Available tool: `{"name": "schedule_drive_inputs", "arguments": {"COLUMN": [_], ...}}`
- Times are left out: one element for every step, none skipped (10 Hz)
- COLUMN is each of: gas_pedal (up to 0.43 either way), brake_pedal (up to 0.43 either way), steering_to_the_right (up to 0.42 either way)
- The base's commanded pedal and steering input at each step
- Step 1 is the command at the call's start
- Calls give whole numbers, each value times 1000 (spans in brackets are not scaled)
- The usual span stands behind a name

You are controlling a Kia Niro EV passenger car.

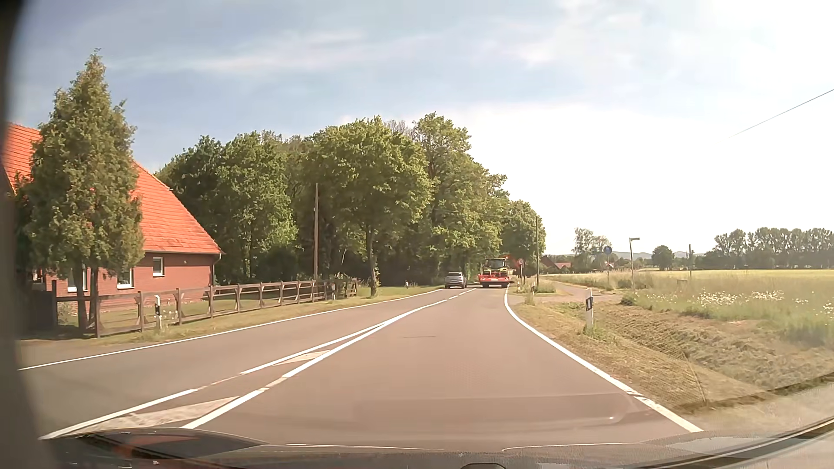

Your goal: Follow the waypoints while adhering to traffic rules and regulations

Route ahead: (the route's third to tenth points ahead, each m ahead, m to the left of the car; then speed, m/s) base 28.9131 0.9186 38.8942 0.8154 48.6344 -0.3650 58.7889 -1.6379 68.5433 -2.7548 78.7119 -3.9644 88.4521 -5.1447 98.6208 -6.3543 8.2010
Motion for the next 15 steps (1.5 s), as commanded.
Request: {"name": "schedule_drive_inputs", "arguments": {"gas_pedal": [130,87,0,0,0,0,0,0,0,0,0,0,0,0,0], "brake_pedal": [0,0,0,0,0,0,0,0,37,104,152,152,159,152,152], "steering_to_the_right": [19,16,13,11,11,11,11,11,11,11,11,11,11,11,11]}}
